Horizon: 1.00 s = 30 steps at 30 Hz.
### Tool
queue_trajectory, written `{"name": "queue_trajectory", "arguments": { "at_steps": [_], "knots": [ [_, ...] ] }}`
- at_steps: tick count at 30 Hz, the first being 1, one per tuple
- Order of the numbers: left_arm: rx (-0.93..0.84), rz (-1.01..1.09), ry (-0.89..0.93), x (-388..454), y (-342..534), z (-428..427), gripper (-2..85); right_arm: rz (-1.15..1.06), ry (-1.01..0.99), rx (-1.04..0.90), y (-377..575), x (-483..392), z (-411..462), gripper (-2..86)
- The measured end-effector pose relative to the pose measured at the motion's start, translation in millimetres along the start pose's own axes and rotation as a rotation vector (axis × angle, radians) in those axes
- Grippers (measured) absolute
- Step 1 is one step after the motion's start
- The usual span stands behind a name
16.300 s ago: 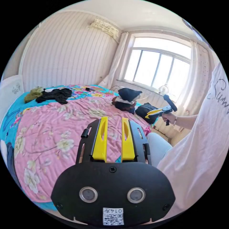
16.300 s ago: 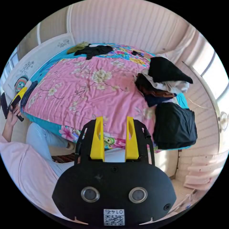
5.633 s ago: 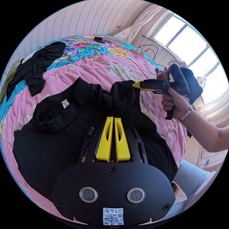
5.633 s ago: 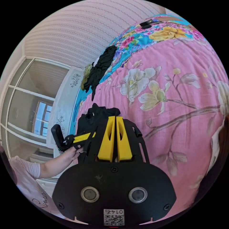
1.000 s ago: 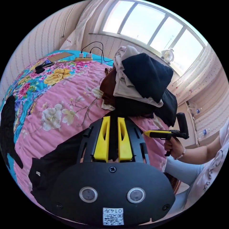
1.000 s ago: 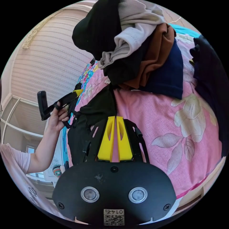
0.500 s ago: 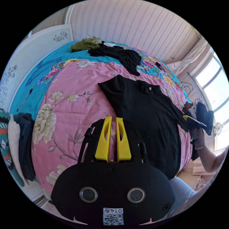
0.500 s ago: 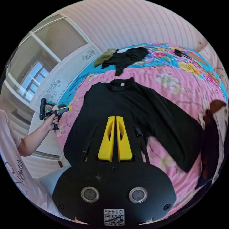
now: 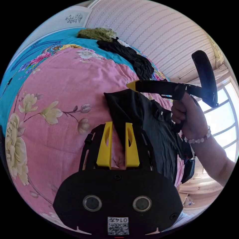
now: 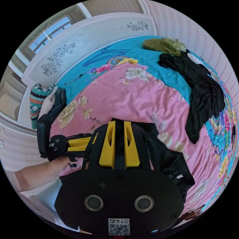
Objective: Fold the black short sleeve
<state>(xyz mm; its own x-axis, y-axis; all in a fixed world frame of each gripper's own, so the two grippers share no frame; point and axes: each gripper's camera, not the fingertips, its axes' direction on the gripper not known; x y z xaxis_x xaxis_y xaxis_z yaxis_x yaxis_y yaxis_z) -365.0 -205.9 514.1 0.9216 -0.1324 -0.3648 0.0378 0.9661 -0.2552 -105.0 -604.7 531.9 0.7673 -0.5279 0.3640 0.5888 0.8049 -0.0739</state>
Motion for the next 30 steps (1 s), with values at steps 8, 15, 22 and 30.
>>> {"name": "queue_trajectory", "arguments": {
  "at_steps": [8, 15, 22, 30],
  "knots": [
    [0.039, 0.053, 0.025, -17.0, 18.5, -23.7, 0.2, 0.065, 0.071, -0.199, -72.5, 32.6, 53.9, 1.7],
    [0.167, 0.132, 0.057, -11.1, 56.9, -80.6, -0.9, -0.218, -0.174, -0.114, -121.4, -20.7, 34.9, -0.3],
    [0.304, 0.193, 0.132, -2.3, 83.5, -132.2, 3.0, -0.608, -0.741, -0.012, -155.1, -97.9, 5.3, -0.2],
    [0.189, 0.057, -0.026, -70.3, 137.0, -150.4, 5.2, -0.496, -0.308, -0.189, -143.0, -109.3, 38.3, 1.9]
  ]
}}
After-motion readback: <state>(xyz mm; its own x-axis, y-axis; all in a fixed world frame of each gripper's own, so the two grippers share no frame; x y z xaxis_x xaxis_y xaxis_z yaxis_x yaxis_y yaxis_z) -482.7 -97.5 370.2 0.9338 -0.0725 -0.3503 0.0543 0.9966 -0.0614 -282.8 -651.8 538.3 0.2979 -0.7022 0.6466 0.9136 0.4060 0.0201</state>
